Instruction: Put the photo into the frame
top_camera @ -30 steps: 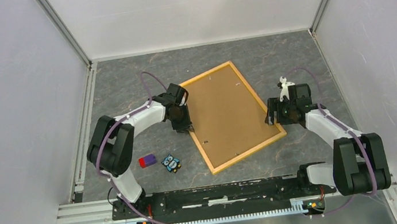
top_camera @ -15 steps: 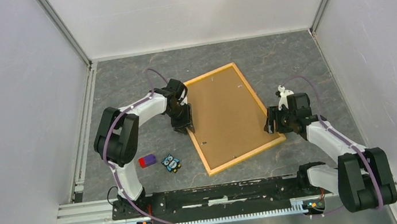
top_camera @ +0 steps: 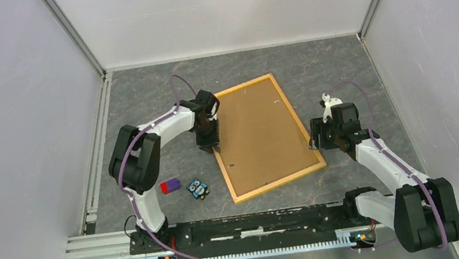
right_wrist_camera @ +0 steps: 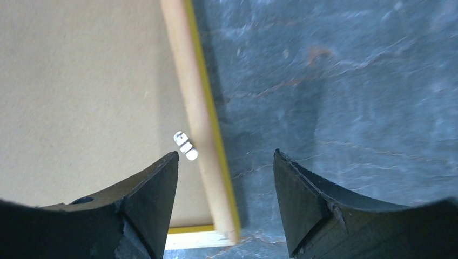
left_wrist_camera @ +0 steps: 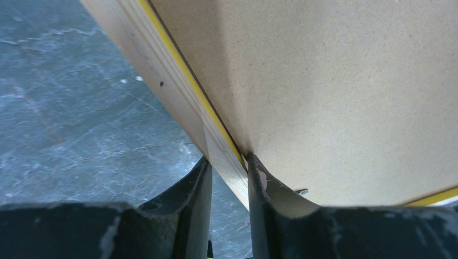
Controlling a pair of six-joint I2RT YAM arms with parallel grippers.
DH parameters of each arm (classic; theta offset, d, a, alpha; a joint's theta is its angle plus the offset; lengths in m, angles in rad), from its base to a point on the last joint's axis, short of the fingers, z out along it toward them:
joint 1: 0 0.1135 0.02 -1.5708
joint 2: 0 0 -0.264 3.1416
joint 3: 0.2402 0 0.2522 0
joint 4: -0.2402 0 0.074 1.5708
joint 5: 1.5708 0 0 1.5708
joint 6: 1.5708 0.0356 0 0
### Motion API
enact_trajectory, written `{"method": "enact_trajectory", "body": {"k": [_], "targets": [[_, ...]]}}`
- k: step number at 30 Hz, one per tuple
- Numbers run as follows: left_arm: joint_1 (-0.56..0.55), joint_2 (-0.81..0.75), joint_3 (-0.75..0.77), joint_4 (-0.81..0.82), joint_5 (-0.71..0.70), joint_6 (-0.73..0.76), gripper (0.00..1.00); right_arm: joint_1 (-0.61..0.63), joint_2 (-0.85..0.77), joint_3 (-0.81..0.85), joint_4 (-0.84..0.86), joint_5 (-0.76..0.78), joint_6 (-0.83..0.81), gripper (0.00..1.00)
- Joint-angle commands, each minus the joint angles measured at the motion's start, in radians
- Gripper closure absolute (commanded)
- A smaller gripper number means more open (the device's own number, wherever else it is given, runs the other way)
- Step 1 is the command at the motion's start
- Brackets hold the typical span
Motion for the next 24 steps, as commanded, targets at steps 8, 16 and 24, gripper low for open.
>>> {"method": "enact_trajectory", "body": {"k": [8, 16, 24], "targets": [[0.010, 0.024, 0.052, -0.022, -0.138, 0.095, 0.84, 0.080, 0.031, 0.082, 0.000, 0.074, -0.060, 0.31], [0.010, 0.028, 0.057, -0.022, -0.130, 0.095, 0.85, 0.168, 0.065, 0.072, -0.020, 0.161, -0.061, 0.31], [0.009, 0.029, 0.058, -0.020, -0.130, 0.093, 0.87, 0.209, 0.112, 0.079, -0.021, 0.203, -0.053, 0.34]]}}
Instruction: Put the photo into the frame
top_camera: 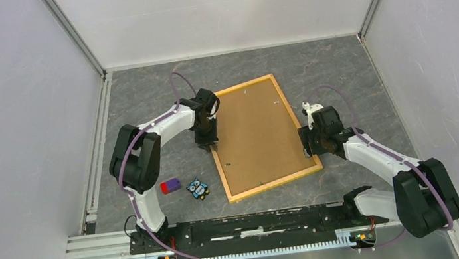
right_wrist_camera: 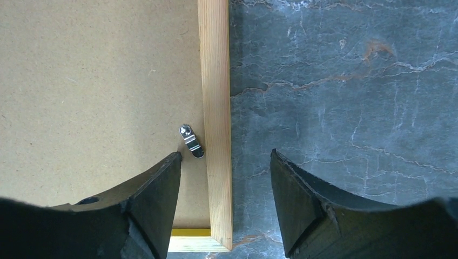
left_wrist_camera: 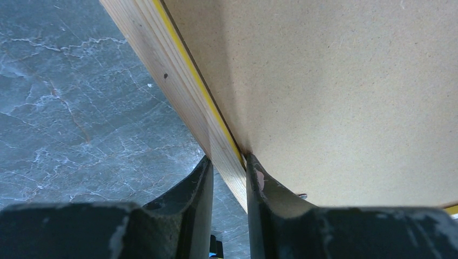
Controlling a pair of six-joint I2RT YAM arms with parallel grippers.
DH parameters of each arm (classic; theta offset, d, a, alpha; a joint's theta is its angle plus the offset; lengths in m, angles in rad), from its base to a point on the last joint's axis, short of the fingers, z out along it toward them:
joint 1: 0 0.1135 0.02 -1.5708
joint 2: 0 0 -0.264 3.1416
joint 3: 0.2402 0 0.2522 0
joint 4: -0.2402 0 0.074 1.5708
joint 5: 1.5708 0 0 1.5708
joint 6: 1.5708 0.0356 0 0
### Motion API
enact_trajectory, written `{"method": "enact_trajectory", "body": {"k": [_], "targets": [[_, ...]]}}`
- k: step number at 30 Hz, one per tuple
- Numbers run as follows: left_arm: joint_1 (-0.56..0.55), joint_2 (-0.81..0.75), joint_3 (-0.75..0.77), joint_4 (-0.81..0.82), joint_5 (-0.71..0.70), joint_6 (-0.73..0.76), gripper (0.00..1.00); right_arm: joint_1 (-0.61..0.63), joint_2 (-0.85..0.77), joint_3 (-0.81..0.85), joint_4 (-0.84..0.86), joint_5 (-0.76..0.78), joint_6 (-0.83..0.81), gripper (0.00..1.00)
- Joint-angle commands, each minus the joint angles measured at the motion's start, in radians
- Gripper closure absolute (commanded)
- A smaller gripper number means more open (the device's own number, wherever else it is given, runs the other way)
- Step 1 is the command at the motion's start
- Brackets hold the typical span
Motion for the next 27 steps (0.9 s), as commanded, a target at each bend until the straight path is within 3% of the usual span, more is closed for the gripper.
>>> {"method": "enact_trajectory", "body": {"k": [1, 13, 27], "targets": [[0.008, 0.019, 0.028, 0.011, -0.058, 0.074, 0.87, 0.022, 0.010, 0.041, 0.003, 0.065, -0.005, 0.34], [0.007, 0.013, 0.030, 0.011, -0.032, 0.074, 0.88, 0.037, 0.039, -0.010, 0.068, 0.110, 0.023, 0.42], [0.008, 0.007, 0.031, 0.012, -0.043, 0.077, 0.89, 0.042, 0.041, -0.015, 0.081, 0.111, 0.021, 0.65]]}}
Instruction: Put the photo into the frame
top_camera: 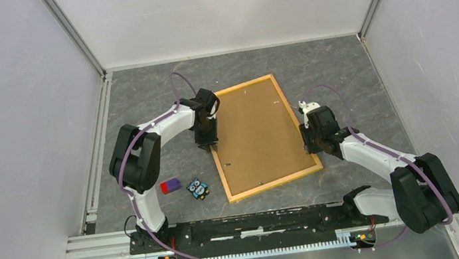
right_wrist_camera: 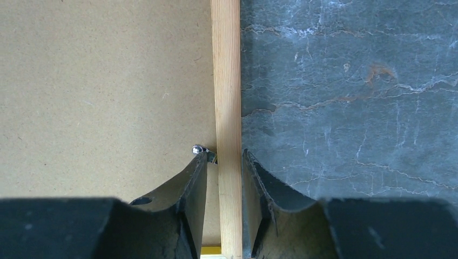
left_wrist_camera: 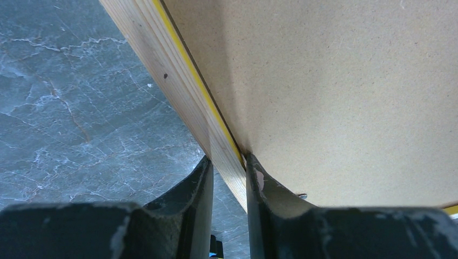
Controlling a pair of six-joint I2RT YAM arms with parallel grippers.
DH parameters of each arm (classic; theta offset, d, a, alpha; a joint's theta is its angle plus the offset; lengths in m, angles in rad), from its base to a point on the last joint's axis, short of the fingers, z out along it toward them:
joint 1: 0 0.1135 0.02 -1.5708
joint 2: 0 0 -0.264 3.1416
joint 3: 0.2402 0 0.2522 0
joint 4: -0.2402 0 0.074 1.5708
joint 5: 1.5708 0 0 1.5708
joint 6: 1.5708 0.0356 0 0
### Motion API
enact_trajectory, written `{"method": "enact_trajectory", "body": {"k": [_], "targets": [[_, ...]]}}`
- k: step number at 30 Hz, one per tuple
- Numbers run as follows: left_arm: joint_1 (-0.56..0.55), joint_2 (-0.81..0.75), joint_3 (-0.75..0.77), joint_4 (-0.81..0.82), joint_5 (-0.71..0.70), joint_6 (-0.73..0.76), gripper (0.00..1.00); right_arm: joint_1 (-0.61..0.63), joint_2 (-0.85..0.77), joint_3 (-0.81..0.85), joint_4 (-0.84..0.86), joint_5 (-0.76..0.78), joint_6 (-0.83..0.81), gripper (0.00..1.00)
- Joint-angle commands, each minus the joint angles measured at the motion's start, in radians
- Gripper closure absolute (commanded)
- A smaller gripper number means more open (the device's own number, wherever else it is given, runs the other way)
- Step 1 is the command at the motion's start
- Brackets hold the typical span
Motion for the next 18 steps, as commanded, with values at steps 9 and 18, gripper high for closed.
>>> {"method": "enact_trajectory", "body": {"k": [9, 18], "targets": [[0.008, 0.001, 0.029, 0.012, -0.075, 0.086, 0.93, 0.000, -0.025, -0.015, -0.002, 0.033, -0.006, 0.61], [0.007, 0.043, 0.127, -0.080, -0.105, 0.106, 0.95, -0.001, -0.028, -0.018, 0.006, 0.064, -0.010, 0.75]]}}
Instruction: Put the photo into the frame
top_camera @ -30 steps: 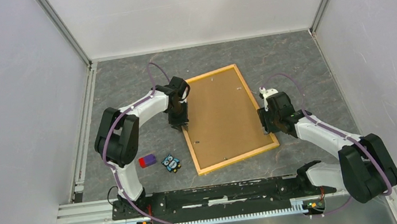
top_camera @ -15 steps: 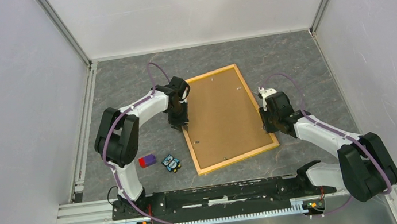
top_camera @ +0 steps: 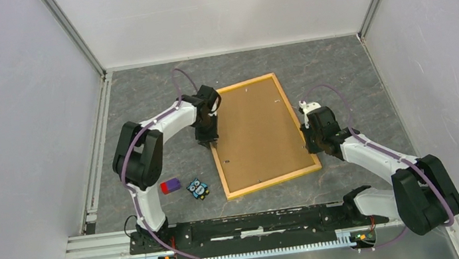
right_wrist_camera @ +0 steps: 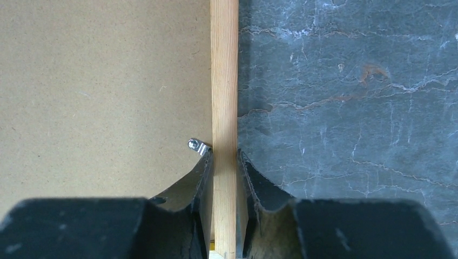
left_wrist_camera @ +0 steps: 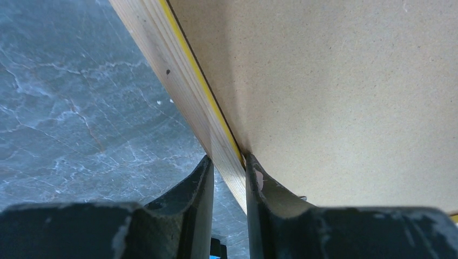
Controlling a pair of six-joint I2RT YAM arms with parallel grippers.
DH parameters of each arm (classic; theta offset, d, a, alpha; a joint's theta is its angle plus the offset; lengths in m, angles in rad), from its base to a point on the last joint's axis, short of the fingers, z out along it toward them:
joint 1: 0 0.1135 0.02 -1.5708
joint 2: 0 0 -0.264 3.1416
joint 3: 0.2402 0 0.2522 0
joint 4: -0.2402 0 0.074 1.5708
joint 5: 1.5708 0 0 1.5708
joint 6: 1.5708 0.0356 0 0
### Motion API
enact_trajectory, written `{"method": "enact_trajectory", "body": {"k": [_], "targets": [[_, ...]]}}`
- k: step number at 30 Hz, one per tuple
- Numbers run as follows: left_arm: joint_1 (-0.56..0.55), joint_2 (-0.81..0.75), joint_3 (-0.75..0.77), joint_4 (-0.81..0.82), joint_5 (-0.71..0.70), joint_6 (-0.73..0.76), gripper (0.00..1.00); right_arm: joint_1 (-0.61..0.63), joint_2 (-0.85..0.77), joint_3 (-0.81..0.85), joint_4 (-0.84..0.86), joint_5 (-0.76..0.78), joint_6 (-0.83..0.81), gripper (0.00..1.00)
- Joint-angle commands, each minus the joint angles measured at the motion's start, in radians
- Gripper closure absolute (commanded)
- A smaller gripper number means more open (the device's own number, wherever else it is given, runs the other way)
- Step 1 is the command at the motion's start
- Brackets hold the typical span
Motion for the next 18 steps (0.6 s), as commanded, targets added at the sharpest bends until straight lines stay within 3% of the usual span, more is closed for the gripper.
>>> {"method": "enact_trajectory", "body": {"k": [1, 7, 13, 18], "targets": [[0.007, 0.026, 0.095, -0.068, -0.098, 0.095, 0.96, -0.004, -0.019, -0.012, 0.002, 0.055, -0.012, 0.74], [0.007, 0.061, 0.133, -0.070, -0.061, 0.095, 0.98, -0.003, -0.059, 0.042, -0.018, 0.030, 0.004, 0.53], [0.005, 0.062, 0.167, -0.081, -0.015, 0.097, 0.98, -0.005, -0.051, 0.092, 0.008, 0.048, 0.088, 0.51], [-0.013, 0.077, 0.205, -0.092, -0.009, 0.104, 0.98, -0.010, -0.010, 0.145, 0.074, 0.068, 0.098, 0.39]]}}
